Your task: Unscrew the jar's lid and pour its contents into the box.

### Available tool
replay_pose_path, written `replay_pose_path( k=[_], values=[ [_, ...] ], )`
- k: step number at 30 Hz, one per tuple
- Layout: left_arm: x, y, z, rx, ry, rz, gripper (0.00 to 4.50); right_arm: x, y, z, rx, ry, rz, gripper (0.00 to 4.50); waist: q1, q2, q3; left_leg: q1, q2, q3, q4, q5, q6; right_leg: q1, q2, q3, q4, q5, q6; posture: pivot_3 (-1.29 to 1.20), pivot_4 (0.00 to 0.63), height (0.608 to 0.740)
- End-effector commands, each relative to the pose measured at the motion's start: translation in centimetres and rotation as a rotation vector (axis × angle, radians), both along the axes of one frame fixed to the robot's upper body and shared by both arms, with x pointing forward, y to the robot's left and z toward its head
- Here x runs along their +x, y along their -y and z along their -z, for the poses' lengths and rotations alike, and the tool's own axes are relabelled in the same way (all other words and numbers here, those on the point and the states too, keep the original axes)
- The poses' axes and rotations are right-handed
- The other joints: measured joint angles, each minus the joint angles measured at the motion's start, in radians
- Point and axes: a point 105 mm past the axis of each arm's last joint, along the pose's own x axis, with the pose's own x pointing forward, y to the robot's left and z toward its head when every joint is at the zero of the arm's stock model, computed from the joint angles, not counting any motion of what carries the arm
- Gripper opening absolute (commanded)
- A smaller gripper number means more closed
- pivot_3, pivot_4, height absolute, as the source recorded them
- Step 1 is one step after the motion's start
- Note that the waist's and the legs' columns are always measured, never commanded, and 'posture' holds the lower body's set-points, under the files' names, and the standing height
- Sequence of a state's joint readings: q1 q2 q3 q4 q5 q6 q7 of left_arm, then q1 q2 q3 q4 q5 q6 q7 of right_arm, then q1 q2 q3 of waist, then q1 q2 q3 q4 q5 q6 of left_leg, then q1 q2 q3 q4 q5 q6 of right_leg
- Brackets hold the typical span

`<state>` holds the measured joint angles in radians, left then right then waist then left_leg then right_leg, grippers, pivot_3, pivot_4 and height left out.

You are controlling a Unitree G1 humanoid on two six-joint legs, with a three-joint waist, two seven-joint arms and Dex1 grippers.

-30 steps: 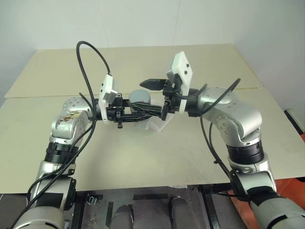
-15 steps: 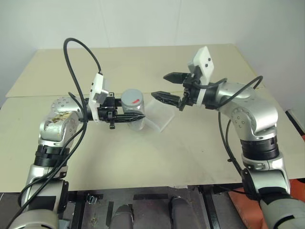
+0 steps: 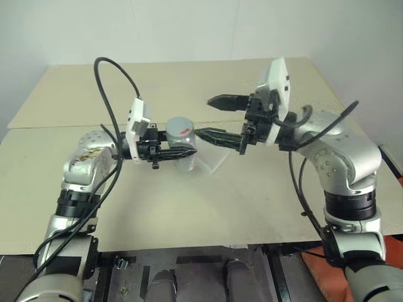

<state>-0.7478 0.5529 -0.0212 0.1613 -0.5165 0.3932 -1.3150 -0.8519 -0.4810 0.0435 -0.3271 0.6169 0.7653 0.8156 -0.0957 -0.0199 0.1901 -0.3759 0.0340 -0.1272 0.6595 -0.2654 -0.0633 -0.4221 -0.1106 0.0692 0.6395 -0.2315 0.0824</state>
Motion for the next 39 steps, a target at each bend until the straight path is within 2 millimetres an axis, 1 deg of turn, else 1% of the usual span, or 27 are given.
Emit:
replay_pose_path(
  k=[1,3,5,14,17,28,32,39],
  values=[
    [0.0,0.8,-1.2,-0.011,0.057,0.031,1.92,-1.2,-1.4,-1.3,0.021,0.053,-0.038,4.43,-0.001,0.000,0.000,0.000,0.000,0.000,0.000,0.000,0.000,0.000,0.000,0.000,0.000,0.000,0.000,0.00,0.150,0.740],
    [0.0,1.3,-1.3,-0.015,0.064,0.047,1.92,-0.5,-2.4,-0.9,0.015,0.041,-0.023,4.43,-0.002,0.000,0.000,0.001,0.000,0.000,0.000,0.000,0.000,0.000,0.000,0.000,0.001,0.000,0.000,0.00,0.150,0.740],
    [0.0,1.5,-1.4,-0.015,0.070,0.054,1.92,0.2,-3.0,-0.7,0.013,0.030,-0.006,4.43,-0.002,0.000,0.000,0.001,0.000,0.000,0.000,0.000,0.000,0.000,0.000,0.000,0.001,0.000,0.000,0.00,0.150,0.740],
    [-0.3,1.3,-1.5,-0.010,0.082,0.055,1.92,1.5,-4.5,-0.3,-0.002,0.030,0.025,4.43,-0.002,0.000,0.000,0.000,0.000,0.000,0.000,0.000,0.000,0.000,0.000,0.000,0.000,0.000,0.000,0.00,0.150,0.740],
    [-0.5,1.0,-1.5,-0.007,0.084,0.047,1.92,1.8,-4.1,-0.2,0.004,0.024,0.042,4.43,-0.002,0.000,0.000,0.000,0.000,0.000,0.000,0.000,0.000,0.000,0.000,0.000,0.000,0.000,0.000,0.00,0.150,0.740],
    [-1.0,-0.3,-1.6,0.018,0.082,0.034,1.92,3.0,-1.5,-0.2,0.011,0.014,0.111,4.43,-0.001,0.000,0.000,0.000,0.000,0.000,0.000,0.000,0.000,0.000,0.000,0.000,0.000,0.000,0.000,0.00,0.150,0.740],
    [-1.2,-0.5,-1.5,0.025,0.082,0.031,1.92,3.1,-0.7,-0.4,0.026,0.004,0.122,4.43,-0.002,0.000,0.000,0.000,0.000,0.000,0.000,0.000,0.000,0.000,0.000,0.000,0.000,0.000,0.000,0.00,0.150,0.740],
    [-1.5,-0.7,-1.5,0.029,0.081,0.027,1.92,3.2,0.1,0.0,0.018,-0.008,0.125,4.43,-0.001,0.000,0.000,0.000,0.000,0.000,0.000,0.000,0.000,0.000,0.000,0.000,0.000,0.000,0.000,0.00,0.150,0.740]
  ],
)
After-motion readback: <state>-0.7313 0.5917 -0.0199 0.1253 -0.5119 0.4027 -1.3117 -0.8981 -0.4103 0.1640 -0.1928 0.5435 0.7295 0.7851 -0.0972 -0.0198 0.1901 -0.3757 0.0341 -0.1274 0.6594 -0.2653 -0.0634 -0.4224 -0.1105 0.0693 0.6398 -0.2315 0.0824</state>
